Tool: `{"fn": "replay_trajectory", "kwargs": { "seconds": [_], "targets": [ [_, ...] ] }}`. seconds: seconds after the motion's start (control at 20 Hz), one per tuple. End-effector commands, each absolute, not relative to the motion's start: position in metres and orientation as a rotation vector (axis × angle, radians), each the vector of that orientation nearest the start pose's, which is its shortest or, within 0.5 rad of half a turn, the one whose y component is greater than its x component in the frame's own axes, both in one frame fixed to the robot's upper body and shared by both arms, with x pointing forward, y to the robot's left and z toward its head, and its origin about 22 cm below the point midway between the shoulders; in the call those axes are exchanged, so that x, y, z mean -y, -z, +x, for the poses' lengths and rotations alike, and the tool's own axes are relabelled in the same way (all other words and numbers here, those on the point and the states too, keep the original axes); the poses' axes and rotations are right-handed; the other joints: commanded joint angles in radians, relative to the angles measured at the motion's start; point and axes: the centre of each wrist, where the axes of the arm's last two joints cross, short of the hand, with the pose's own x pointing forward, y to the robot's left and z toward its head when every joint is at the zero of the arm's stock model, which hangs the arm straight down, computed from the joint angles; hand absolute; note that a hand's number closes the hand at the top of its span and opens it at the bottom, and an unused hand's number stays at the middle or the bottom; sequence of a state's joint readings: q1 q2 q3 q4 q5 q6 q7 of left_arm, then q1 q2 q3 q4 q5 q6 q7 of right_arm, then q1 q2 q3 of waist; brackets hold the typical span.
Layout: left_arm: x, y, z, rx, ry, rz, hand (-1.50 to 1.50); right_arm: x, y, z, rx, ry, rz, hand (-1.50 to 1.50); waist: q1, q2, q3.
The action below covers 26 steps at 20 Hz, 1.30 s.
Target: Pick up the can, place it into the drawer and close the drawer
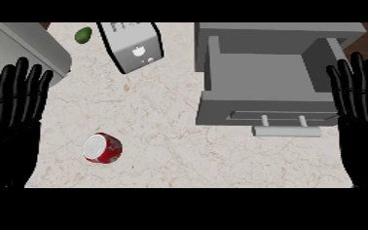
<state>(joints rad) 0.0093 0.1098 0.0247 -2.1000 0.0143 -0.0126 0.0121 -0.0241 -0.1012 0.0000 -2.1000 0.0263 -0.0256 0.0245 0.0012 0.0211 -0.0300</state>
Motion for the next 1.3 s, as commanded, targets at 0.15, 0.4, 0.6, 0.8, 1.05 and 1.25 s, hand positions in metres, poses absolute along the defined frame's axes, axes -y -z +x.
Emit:
{"fn": "replay_trajectory", "kwargs": {
  "seconds": [0.15,0.4,0.6,0.8,1.05,1.25],
  "targets": [
    [-0.239,-0.124,0.185,2.122,0.236,-0.224,-1.50,0.243,-0.143,0.213,2.127,-0.098,-0.107,-1.50,0.005,-0.024,0.029],
    [-0.237,-0.106,0.168,1.740,0.294,-0.107,-1.50,0.249,-0.107,0.209,1.802,-0.010,-0.155,-1.50,0.006,-0.023,0.031],
    [-0.236,-0.114,0.147,1.721,0.294,-0.091,-1.50,0.259,-0.105,0.188,1.787,-0.025,-0.164,-1.50,0.000,-0.024,0.030],
    [-0.241,-0.130,0.136,1.712,0.287,-0.119,-1.50,0.258,-0.103,0.182,1.767,-0.010,-0.155,-1.50,0.002,-0.023,0.030],
    [-0.235,-0.130,0.121,1.703,0.232,-0.134,-1.50,0.271,-0.100,0.180,1.775,-0.006,-0.151,-1.50,0.002,-0.023,0.030],
    [-0.245,-0.115,0.128,1.681,0.208,-0.111,-1.50,0.279,-0.091,0.161,1.785,-0.001,-0.159,-1.50,-0.001,-0.023,0.030]
  ]
}}
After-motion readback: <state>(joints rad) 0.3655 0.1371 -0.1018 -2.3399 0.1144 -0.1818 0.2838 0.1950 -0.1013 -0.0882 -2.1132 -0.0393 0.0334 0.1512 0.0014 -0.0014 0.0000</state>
